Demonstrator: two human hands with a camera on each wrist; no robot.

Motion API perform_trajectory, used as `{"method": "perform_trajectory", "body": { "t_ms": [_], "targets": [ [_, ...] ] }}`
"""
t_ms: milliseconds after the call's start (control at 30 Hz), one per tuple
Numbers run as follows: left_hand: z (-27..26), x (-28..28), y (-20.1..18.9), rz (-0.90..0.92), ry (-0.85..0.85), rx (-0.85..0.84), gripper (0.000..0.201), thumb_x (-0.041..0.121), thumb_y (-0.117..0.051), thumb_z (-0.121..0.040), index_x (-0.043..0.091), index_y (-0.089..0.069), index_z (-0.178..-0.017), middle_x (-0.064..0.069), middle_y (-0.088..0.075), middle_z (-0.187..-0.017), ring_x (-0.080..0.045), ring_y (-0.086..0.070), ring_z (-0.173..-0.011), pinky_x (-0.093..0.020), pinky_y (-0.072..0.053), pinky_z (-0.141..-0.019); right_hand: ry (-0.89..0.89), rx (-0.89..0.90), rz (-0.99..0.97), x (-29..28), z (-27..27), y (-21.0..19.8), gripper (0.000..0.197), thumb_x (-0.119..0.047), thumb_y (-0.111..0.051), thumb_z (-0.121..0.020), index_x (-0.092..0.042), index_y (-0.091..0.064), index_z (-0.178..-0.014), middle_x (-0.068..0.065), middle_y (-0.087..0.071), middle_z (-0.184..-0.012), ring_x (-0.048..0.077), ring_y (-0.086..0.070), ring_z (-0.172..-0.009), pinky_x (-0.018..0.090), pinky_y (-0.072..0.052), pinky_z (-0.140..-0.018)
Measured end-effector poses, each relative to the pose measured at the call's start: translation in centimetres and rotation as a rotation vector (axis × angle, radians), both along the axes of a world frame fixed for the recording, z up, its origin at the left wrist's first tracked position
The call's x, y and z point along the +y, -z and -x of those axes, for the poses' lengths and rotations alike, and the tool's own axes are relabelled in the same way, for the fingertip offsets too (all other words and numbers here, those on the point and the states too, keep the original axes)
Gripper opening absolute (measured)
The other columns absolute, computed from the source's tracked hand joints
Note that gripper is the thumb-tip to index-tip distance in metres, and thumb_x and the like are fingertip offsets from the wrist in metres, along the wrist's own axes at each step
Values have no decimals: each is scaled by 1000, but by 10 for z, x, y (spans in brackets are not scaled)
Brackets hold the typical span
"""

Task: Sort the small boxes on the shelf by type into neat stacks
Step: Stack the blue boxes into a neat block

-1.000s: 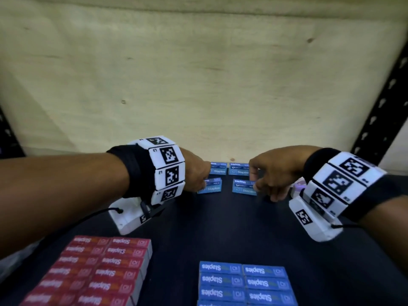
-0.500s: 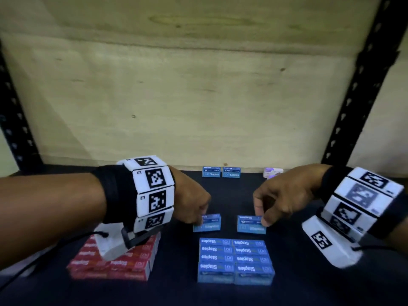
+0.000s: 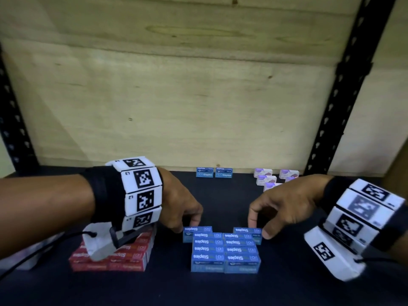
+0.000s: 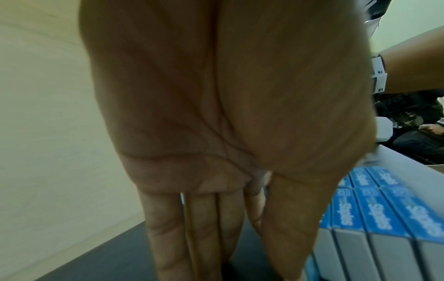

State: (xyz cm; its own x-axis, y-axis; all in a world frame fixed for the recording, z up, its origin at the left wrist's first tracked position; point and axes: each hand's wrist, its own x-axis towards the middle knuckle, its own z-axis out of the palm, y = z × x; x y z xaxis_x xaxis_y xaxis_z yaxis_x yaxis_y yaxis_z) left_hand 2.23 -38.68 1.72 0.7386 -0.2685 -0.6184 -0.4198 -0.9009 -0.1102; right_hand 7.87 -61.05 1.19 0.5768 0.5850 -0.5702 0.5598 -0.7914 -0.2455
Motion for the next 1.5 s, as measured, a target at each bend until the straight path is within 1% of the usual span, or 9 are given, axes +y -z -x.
{"method": "perform_trajectory", "body": {
  "t_ms": [67, 167, 267, 467, 700, 833, 1000, 1333, 1500],
  "targets": [
    [0, 0, -2, -21, 8, 3, 33, 25, -54, -98, 28, -47, -130, 5, -56, -109, -12, -51, -91, -24, -37, -68, -10, 6, -4, -2, -1, -1, 26, -30, -70, -90, -32, -66, -116, -8, -70, -111, 5, -62, -100, 23, -46, -96],
    [-1, 1, -5, -31, 5, 30, 34, 26, -54, -98, 30, -47, -132, 3, -59, -123, -17, -56, -106, -28, -42, -84, -10, 35, -14, -4, -2, -2, 25, -26, -66, -93, -33, -66, -117, -9, -71, -112, 3, -63, -101, 16, -45, -92],
    [-2, 1, -5, -2, 9, 60, 33, 26, -53, -99, 31, -47, -131, 3, -60, -123, -17, -57, -109, -33, -45, -92, -22, 36, -23, -5, -4, -1, 24, -28, -66, -93, -39, -67, -115, -13, -71, -109, 3, -64, -103, 15, -45, -91],
    [-6, 4, -3, 74, 1, 89, 32, 28, -52, -100, 34, -48, -131, 13, -57, -110, -9, -54, -97, -29, -44, -89, -42, 41, -51, -2, -5, 2, 22, -30, -63, -95, -38, -66, -115, -14, -71, -108, 3, -64, -101, 15, -46, -91],
    [-6, 3, -2, 97, 6, 103, 31, 29, -50, -101, 39, -42, -129, -2, -62, -116, -22, -60, -105, -39, -48, -93, -68, 48, -49, 7, -5, 5, 22, -28, -63, -96, -36, -65, -116, -15, -70, -108, 2, -63, -100, 18, -47, -94],
    [-4, 3, -2, 93, 3, 87, 32, 34, -49, -100, 44, -40, -129, 3, -61, -117, -17, -59, -106, -37, -46, -93, -87, 24, -14, 13, -7, 7, 22, -33, -63, -95, -40, -64, -115, -11, -70, -111, 8, -64, -105, 32, -46, -102],
    [-4, 2, 0, 107, -6, 80, 32, 35, -49, -101, 44, -39, -130, 11, -58, -97, -8, -55, -84, -31, -43, -83, -88, 17, 12, 16, -6, 6, 20, -35, -63, -94, -43, -64, -113, -8, -71, -111, 12, -65, -105, 37, -47, -102],
    [-3, 4, 2, 142, -15, 65, 32, 37, -50, -100, 46, -40, -129, 10, -58, -106, -11, -56, -94, -32, -44, -89, -78, -3, 28, 16, -4, 5, 21, -37, -64, -93, -43, -64, -114, -7, -71, -110, 11, -65, -104, 36, -47, -101],
    [-5, 6, 1, 151, -35, 83, 35, 36, -50, -100, 48, -39, -131, 6, -58, -118, -13, -56, -104, -33, -43, -92, -49, -6, 41, 17, -4, 5, 22, -36, -64, -93, -42, -64, -115, -6, -71, -112, 13, -64, -106, 35, -47, -102]
  ]
}}
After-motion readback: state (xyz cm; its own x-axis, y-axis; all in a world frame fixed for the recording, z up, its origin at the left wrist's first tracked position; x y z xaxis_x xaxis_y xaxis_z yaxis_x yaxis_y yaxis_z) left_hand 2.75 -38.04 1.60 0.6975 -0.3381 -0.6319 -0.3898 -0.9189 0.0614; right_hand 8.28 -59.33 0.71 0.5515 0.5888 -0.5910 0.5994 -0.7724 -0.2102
